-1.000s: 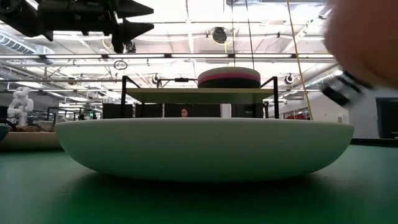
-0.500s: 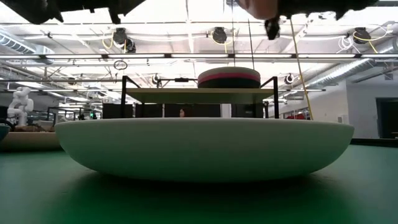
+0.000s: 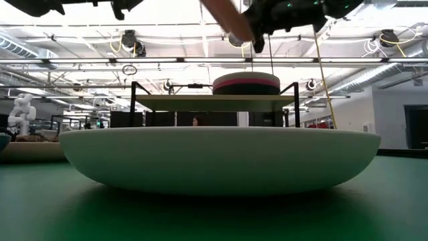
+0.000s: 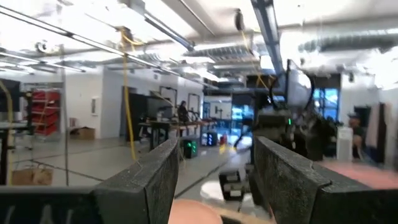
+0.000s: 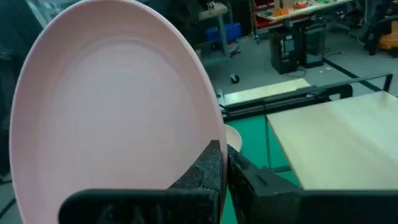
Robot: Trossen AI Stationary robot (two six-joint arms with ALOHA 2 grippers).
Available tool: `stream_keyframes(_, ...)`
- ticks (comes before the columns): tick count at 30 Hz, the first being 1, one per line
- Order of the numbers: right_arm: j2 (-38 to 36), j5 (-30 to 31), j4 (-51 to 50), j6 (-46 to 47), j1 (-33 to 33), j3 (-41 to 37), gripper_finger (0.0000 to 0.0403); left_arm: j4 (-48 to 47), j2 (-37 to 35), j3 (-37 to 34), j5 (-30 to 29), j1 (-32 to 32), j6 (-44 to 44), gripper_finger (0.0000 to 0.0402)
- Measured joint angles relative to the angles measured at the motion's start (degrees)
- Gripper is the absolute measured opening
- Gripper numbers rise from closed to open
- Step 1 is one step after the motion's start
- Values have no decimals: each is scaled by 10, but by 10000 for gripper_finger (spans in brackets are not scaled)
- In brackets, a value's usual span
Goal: Place and stack plates onto a shelf
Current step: Put the light pink plate on the shelf
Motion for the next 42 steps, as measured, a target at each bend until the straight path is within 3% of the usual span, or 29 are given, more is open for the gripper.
stream_keyframes(9, 92, 74, 93, -15, -46, 57, 0, -70, -44, 0, -3, 48, -34, 214)
stream_keyframes(15, 186, 72, 88, -23, -84, 157, 0, -61, -38, 0, 3, 56, -29, 213)
stream_keyframes(21, 261, 73, 7, -54, -118, 259, 0, -58, -47, 0, 18, 56, -5, 214)
stream_keyframes(31, 299, 121, 18, -63, -147, 271, 0, -79, -50, 0, 18, 55, -6, 214)
stream_keyframes(42, 298, 134, 6, -96, -148, 271, 1, -81, -50, 0, 19, 55, -9, 214)
